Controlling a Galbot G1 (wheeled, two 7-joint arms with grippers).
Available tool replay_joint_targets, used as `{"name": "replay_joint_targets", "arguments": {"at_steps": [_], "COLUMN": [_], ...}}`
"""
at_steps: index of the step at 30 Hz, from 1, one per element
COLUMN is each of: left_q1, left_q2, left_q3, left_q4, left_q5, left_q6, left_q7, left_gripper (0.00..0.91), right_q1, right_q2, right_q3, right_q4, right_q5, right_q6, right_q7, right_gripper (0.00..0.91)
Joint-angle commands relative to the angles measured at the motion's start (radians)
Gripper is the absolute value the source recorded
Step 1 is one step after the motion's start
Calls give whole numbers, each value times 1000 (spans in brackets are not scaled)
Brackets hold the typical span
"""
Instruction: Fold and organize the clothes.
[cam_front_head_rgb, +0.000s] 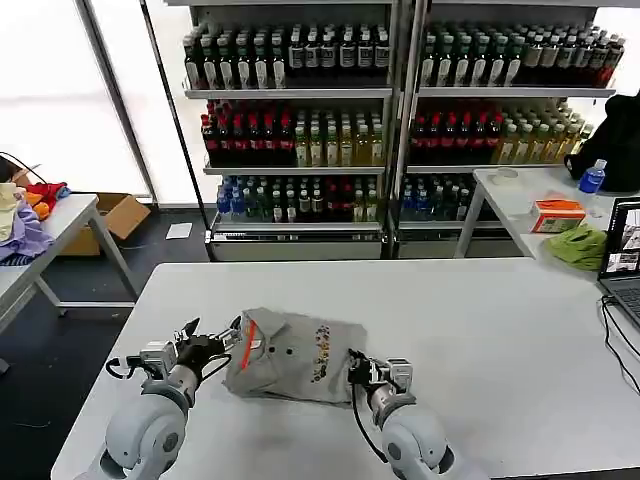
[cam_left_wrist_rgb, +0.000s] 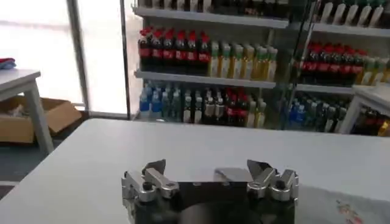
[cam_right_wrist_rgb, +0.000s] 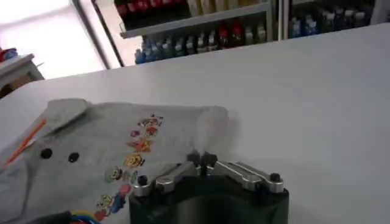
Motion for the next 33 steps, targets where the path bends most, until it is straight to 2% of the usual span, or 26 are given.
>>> {"name": "replay_joint_targets", "arguments": {"at_steps": [1,5,11,15,16,19,23,24,25,26,30,33], "left_q1": [5,7,3,1,0,2,13,14,14,12,6,8], "left_q2": [-2,-8,-25,-26,-26,-30,-31,-32,-32,-33,-39,-42], "left_q3": [-3,-5,5,16,19,18,13,12,10,9,8,6], "left_q4": [-8,-10,-3,-1,-2,-4,-7,-7,-7,-7,-16,-28], "left_q5": [-1,-1,1,2,3,2,4,4,4,4,3,7], "left_q6": [0,0,0,0,0,1,0,0,0,-1,-3,-7], "left_q7": [-1,-1,0,-1,-1,-1,0,2,3,4,6,6], "left_gripper": [907,907,907,907,907,907,907,907,907,907,907,907], "right_q1": [-23,-35,-53,-9,28,83,84,83,86,88,94,47], "right_q2": [-35,-86,-195,-230,-241,-239,-226,-218,-207,-199,-171,-163], "right_q3": [87,160,267,280,278,271,270,266,263,263,284,327], "right_q4": [25,51,42,-15,-48,-118,-140,-145,-154,-157,-139,-28], "right_q5": [-71,-84,-102,-102,-101,-113,-129,-161,-202,-224,-274,-365], "right_q6": [9,-10,-18,-23,-29,-28,-30,-28,-21,-15,4,53], "right_q7": [3,-18,-109,-154,-184,-208,-223,-228,-230,-229,-201,-159], "right_gripper": [0,0,0,0,0,0,0,0,605,907,907,907]}}
